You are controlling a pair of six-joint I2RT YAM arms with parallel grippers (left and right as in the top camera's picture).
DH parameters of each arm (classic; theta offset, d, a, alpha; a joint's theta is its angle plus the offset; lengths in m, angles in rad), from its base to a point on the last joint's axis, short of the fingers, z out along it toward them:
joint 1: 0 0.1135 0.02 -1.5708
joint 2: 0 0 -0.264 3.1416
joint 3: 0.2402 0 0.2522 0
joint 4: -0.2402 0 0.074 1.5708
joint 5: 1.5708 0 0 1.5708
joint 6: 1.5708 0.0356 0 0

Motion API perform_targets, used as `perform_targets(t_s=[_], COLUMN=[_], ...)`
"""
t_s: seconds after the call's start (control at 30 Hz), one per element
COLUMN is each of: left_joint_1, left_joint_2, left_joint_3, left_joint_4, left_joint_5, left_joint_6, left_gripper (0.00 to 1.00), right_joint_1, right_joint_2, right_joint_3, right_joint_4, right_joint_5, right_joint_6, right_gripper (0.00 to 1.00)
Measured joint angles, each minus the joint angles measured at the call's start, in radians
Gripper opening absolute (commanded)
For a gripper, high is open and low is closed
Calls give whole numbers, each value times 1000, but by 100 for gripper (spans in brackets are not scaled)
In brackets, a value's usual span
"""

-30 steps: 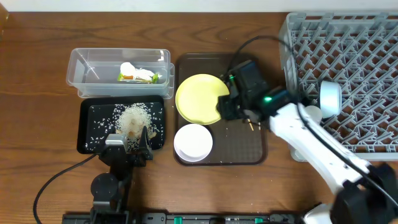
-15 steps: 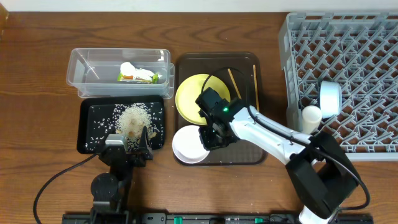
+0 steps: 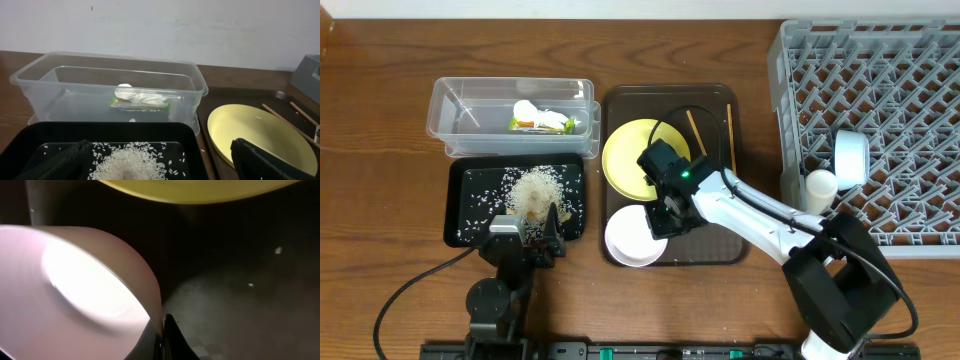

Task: Sort waste into correct bins and load items into the dishwasher rack
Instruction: 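Reach right gripper to the pink bowl and grasp its rim, then carry the pink bowl to the rack and set it down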

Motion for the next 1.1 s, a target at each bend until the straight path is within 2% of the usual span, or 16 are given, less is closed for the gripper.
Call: perform_targets(t_s=[0.13, 0.23, 0.33, 0.5, 0.63, 0.7, 0.9, 1.1], left_joint_1=[0, 0, 0, 0, 0, 0, 0, 0], left_joint_2=[0, 0, 0, 0, 0, 0, 0, 0], left_joint_3=[0, 0, 0, 0, 0, 0, 0, 0], left_joint_4=[0, 0, 0, 0, 0, 0, 0, 0], left_joint_5=[0, 0, 0, 0, 0, 0, 0, 0], left_joint_6=[0, 0, 0, 0, 0, 0, 0, 0], left_gripper=[91, 90, 90, 91, 91, 90, 91, 91], right_joint_1=[-19, -84, -173, -318, -460, -539, -764, -880], right_joint_2=[-23, -103, -238, -493, -589, -589, -494, -330], right_joint_3=[5, 12, 37, 79, 85, 85, 85, 85], right_joint_4=[-63, -111, -120, -101, -76, -58, 31, 42], right_joint_5=[74, 189, 354, 754, 1041, 1130, 1236, 1264], right_joint_6=[0, -1, -2, -3, -4, -8, -81, -152], right_gripper=[1, 1, 1, 1, 1, 1, 1, 1])
